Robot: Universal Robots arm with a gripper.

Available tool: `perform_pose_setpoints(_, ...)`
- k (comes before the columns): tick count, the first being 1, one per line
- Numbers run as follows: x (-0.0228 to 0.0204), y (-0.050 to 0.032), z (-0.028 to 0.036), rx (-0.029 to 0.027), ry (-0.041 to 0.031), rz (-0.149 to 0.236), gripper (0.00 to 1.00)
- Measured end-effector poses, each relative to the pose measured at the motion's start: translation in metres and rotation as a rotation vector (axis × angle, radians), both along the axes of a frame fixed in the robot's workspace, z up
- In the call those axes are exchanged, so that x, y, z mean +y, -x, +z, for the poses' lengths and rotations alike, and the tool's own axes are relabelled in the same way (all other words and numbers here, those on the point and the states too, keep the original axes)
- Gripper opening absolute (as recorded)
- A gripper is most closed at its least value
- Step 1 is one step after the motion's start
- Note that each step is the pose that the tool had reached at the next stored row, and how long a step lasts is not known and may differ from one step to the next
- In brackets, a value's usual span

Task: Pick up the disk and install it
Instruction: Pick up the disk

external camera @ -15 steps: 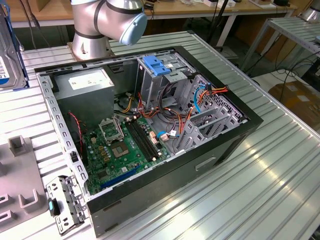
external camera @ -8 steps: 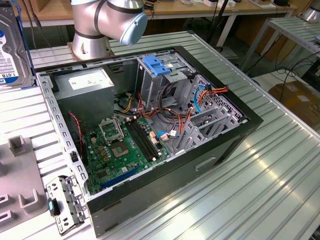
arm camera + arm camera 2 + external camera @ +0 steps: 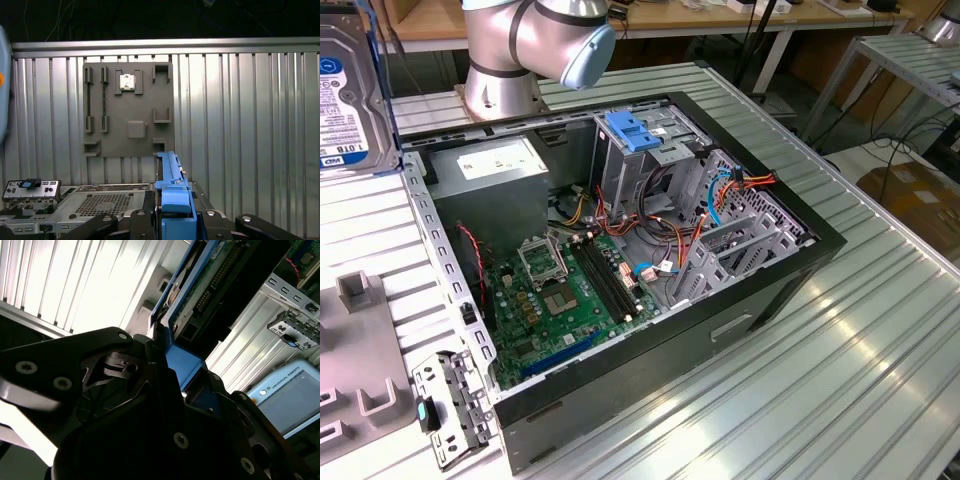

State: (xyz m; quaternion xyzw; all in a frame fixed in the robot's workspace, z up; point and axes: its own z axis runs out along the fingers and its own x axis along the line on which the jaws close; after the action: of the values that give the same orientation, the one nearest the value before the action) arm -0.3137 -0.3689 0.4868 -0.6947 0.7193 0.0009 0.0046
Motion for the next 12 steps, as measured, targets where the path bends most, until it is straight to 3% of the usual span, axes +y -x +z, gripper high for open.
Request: perform_pose_setpoints(12, 0.0, -0.0142, -0.0001, 0.0, 0.0011, 0.0, 0.37)
